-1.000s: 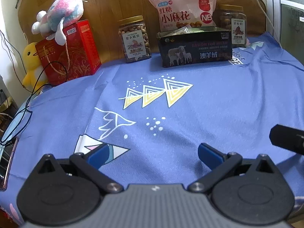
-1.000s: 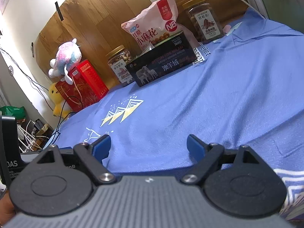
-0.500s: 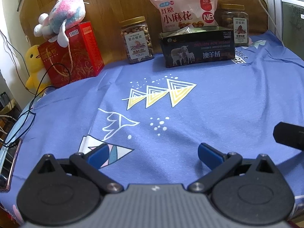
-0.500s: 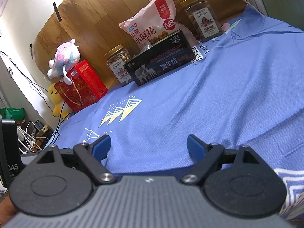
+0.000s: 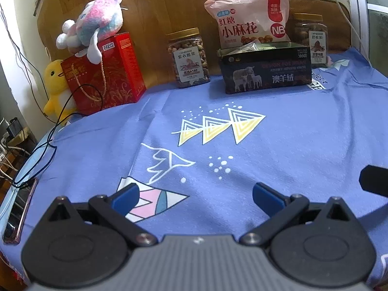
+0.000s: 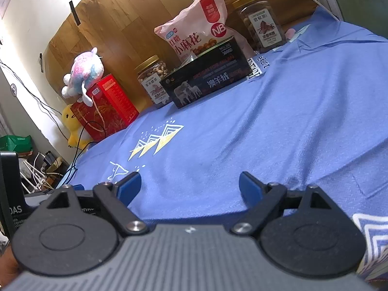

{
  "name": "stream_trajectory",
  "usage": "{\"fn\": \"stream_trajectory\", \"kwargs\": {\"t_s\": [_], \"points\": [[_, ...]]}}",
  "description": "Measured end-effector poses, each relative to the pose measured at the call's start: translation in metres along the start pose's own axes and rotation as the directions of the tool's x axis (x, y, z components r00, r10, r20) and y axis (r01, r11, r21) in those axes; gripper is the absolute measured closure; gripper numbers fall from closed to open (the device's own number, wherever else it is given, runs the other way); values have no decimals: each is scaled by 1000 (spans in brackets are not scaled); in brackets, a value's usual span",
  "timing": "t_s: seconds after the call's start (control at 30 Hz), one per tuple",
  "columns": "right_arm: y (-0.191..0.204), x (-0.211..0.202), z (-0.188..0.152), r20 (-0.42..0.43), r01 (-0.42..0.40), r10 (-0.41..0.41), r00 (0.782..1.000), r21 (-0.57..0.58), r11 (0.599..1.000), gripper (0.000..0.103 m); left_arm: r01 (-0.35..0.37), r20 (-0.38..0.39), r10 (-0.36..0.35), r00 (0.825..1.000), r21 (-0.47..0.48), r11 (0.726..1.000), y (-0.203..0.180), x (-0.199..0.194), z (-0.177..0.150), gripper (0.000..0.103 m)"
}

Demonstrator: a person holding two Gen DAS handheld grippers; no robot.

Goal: Organize snacks

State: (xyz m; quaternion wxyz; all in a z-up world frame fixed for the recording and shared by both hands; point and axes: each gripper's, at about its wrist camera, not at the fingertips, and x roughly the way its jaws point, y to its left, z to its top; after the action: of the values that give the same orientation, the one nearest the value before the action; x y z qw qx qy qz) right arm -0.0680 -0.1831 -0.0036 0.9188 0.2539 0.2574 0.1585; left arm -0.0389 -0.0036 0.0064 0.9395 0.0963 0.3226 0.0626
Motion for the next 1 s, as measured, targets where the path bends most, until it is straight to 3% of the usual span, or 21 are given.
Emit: {"fn": "stream_trajectory", "kwargs": {"t_s": [1.0], "points": [[11,-3,12,40,68,-64,997,-101,993,8,-25,59,25,998,0,1000,-2,-14,10,0]]}}
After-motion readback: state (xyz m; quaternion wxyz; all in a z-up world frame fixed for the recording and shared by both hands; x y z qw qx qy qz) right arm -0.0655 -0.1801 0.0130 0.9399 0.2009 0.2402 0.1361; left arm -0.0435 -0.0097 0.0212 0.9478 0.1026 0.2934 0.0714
